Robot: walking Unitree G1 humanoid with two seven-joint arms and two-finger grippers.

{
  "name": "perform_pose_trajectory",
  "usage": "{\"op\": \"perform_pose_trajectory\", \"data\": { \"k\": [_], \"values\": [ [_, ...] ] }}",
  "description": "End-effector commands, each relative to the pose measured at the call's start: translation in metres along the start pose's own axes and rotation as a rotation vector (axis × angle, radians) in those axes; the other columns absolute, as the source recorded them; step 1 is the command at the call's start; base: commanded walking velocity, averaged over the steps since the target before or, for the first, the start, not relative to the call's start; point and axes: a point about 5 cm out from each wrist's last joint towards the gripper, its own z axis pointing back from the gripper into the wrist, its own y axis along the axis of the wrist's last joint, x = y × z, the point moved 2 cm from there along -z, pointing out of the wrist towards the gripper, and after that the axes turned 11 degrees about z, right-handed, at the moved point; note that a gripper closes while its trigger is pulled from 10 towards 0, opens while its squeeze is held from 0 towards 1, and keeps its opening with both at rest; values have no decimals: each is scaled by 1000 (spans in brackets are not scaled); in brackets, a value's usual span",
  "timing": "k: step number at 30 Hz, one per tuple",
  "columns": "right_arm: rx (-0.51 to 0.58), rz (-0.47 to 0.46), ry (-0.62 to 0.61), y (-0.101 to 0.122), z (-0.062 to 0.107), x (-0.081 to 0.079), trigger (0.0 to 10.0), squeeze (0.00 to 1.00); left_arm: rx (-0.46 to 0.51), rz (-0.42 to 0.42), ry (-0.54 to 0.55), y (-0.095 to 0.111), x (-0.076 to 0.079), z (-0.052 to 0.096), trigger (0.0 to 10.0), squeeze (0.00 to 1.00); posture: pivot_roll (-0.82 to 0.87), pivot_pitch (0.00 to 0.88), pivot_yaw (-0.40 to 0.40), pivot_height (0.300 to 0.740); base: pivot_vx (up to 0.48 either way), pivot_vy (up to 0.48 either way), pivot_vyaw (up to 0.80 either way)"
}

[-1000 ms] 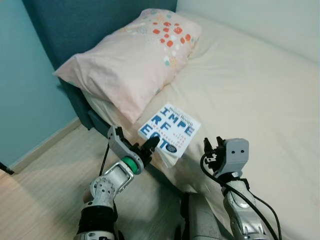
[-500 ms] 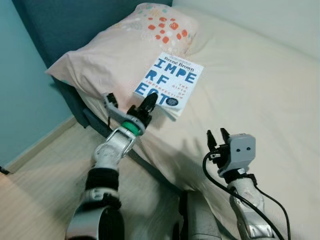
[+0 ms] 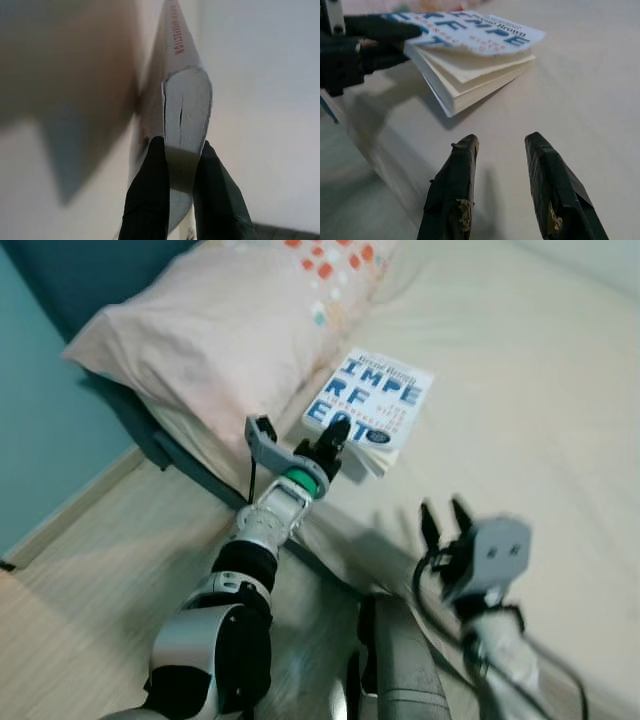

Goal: Clean up the room

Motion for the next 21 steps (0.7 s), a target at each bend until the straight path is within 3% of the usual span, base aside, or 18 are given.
{"op": "perform_pose_trajectory", "data": {
  "k": [1,6,7,10,11,12,14,17,21],
  "values": [
    [-15,1,-4,2,6,-2,10000,0,-113,-6,-3,-46,9,-11,10000,0,-280,441,25,586,0,0,0],
    [-24,-8,-5,4,7,-5,10000,0,-95,-38,48,-46,-6,-7,10000,0,-293,465,27,586,0,0,0],
    [-32,-12,-6,6,9,-6,10000,0,-100,-127,98,-47,-14,-5,10000,0,-295,476,28,586,0,0,0],
    [-38,-12,-6,8,12,-7,10000,0,-103,-163,115,-48,-16,-5,10000,0,-295,476,28,586,0,0,0],
    [-50,-17,-10,7,15,-6,10000,0,-115,-342,120,-46,-14,-6,10000,0,-296,486,29,586,0,0,0],
    [-50,-17,-10,7,15,-6,10000,0,-115,-342,120,-46,-14,-6,10000,0,-296,486,29,586,0,0,0],
    [-61,-20,-13,6,17,-6,10000,0,-66,-453,141,-36,-10,-8,10000,0,-292,485,32,586,0,0,0],
    [-66,-27,-11,7,18,-9,10000,0,41,-403,171,-17,-4,-9,10000,0,-293,480,35,586,0,0,0],
    [-66,-30,-9,8,17,-11,10000,0,70,-426,180,-11,-2,-10,10000,0,-309,470,34,586,0,0,0]
  ]
}}
